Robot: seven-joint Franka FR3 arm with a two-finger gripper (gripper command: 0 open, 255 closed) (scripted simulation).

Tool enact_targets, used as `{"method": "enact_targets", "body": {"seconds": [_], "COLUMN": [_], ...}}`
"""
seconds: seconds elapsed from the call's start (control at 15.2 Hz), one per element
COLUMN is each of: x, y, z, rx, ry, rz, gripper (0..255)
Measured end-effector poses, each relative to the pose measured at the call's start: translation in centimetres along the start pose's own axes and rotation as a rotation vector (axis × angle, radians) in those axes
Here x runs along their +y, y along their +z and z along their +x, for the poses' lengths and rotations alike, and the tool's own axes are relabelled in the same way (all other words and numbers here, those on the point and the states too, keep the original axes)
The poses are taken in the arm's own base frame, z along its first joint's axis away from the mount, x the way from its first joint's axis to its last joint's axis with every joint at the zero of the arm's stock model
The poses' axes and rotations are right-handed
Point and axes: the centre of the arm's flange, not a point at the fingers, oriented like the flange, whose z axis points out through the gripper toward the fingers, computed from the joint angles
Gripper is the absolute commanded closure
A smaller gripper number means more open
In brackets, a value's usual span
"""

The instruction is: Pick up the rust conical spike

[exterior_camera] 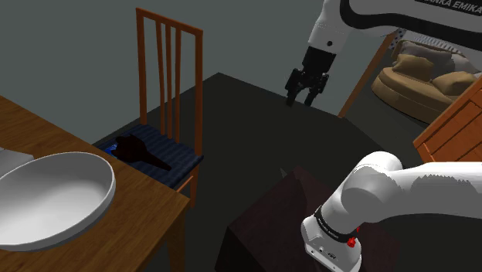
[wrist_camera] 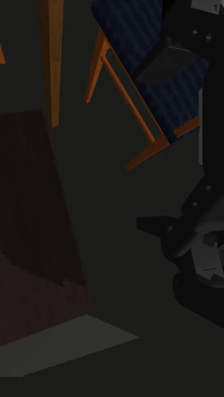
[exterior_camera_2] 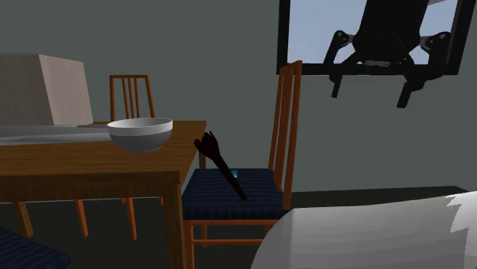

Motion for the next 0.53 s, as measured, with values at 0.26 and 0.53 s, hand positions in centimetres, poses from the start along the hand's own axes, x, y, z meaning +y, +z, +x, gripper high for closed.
{"method": "enact_targets", "body": {"seconds": [0.26, 0.53], "x": [-1.9, -5.0], "y": [1.7, 4.8], "z": [0.7, 2.0], "rx": [-0.021, -0.061], "ry": [0.059, 0.172], "rz": [0.023, 0.066], "gripper": [0, 0]}}
